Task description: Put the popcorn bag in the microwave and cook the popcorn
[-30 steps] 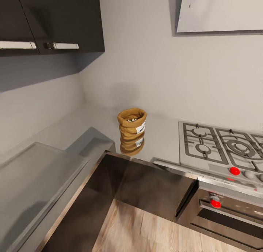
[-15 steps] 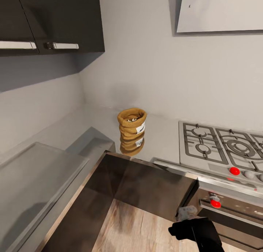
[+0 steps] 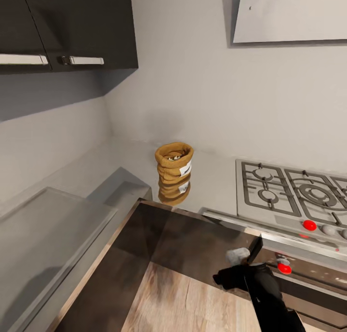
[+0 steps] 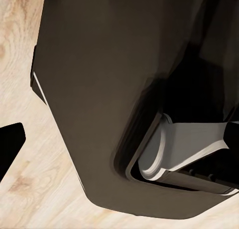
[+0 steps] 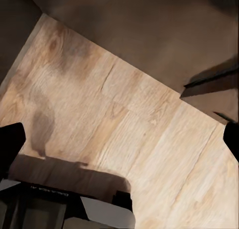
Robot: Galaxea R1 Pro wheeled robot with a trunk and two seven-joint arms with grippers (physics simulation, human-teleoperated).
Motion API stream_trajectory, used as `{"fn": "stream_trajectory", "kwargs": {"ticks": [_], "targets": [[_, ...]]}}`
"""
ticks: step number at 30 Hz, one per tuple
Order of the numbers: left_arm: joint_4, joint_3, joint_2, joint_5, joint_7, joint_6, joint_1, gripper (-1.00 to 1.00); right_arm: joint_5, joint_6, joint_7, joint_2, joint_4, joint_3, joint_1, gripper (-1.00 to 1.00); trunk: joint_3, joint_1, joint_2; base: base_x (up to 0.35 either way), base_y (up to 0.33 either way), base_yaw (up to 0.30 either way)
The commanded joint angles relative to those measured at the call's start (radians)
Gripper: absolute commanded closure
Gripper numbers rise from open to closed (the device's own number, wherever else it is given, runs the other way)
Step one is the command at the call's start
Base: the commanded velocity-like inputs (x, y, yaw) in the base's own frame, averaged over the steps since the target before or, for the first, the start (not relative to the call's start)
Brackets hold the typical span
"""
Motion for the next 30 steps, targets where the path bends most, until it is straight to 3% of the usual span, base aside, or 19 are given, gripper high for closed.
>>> {"fn": "stream_trajectory", "kwargs": {"ticks": [1,8,20,22,28,30], "targets": [[0.001,0.005,0.000,0.004,-0.004,-0.002,0.000,-1.00,0.010,0.002,0.010,0.001,-0.001,0.006,-0.039,-1.00,-0.001,0.000,-0.001,0.000,0.000,0.000],[0.000,0.005,0.000,0.004,-0.004,-0.002,0.000,-1.00,0.009,0.002,0.010,0.001,-0.001,0.045,-0.326,-1.00,-0.001,0.000,-0.001,0.000,0.000,0.000],[0.000,0.006,0.000,0.004,-0.004,-0.002,0.000,-1.00,0.014,0.002,0.003,-0.001,0.025,0.053,-0.618,-1.00,-0.001,0.000,-0.001,0.000,0.000,0.000],[0.000,0.006,0.000,0.004,-0.004,-0.002,0.000,-1.00,0.014,0.002,-0.006,0.001,0.081,0.052,-0.691,-1.00,-0.001,0.000,-0.001,0.000,0.000,0.000],[0.000,0.006,0.000,0.004,-0.004,-0.002,0.000,-1.00,0.014,0.002,-0.055,0.014,0.383,0.040,-0.976,-1.00,-0.001,0.000,-0.001,0.000,0.000,0.000],[0.000,0.006,0.000,0.004,-0.004,-0.002,0.000,-1.00,0.014,0.002,-0.068,0.025,0.468,0.011,-1.074,-1.00,-0.001,0.000,-0.001,0.000,0.000,0.000]]}}
